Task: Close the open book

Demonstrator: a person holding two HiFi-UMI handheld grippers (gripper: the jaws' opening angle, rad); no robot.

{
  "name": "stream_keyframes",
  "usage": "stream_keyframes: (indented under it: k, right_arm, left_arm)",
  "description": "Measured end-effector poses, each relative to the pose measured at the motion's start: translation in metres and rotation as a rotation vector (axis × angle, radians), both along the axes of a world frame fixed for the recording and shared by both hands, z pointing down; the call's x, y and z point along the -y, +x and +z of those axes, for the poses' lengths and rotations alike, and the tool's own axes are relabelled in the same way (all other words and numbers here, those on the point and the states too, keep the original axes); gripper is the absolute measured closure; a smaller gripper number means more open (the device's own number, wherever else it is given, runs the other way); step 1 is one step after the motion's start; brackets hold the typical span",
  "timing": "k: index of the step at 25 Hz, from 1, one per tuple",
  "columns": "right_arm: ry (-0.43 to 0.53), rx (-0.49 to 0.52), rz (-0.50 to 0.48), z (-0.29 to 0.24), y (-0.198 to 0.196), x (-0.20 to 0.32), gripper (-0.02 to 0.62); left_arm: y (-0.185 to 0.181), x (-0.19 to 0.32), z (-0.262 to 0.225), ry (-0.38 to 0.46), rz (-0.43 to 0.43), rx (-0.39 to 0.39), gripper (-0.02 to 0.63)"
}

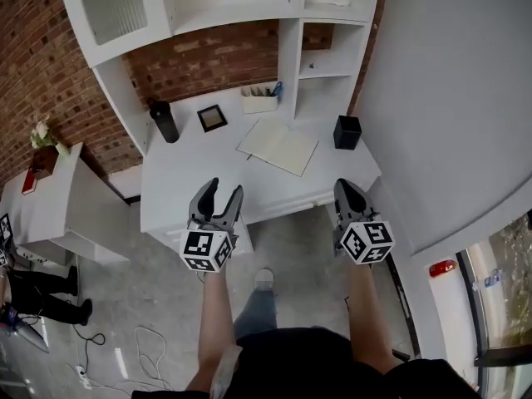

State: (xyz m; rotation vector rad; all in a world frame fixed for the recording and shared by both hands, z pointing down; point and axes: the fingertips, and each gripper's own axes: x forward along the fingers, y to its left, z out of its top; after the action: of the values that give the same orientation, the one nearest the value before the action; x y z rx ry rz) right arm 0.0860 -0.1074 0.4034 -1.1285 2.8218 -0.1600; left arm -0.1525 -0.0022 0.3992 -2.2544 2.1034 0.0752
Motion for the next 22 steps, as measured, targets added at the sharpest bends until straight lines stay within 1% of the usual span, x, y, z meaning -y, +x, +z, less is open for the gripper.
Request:
stream_keyframes:
  k: [5, 8, 11, 16, 22]
  right_arm:
    - [-0.045, -0.011, 0.03, 0.011, -0.045, 0.087, 0.597]
    - [-0.072, -0.016, 0.049, 0.017, -0.066, 0.131, 0.597]
    - [-0.087, -0.018, 0.063, 0.02, -0.084, 0.164, 0.595]
    - [-0.112, -0.034, 0.081, 0.031, -0.102, 0.194, 0.595]
    - [-0.148, -0.035, 0.103, 0.04, -0.103, 0.211, 0.595]
  left_arm:
    - [-0.04, 0.096, 0.011, -0.049, 0.045, 0.015, 0.394]
    - [-0.06, 0.142, 0.017, -0.071, 0.067, 0.01, 0.394]
    - [-0.074, 0.181, 0.023, -0.086, 0.098, 0.002, 0.394]
    - [-0.079, 0.222, 0.036, -0.115, 0.16, -0.003, 0.394]
    - [-0.067, 0.248, 0.047, -0.143, 0.225, 0.037, 0.394]
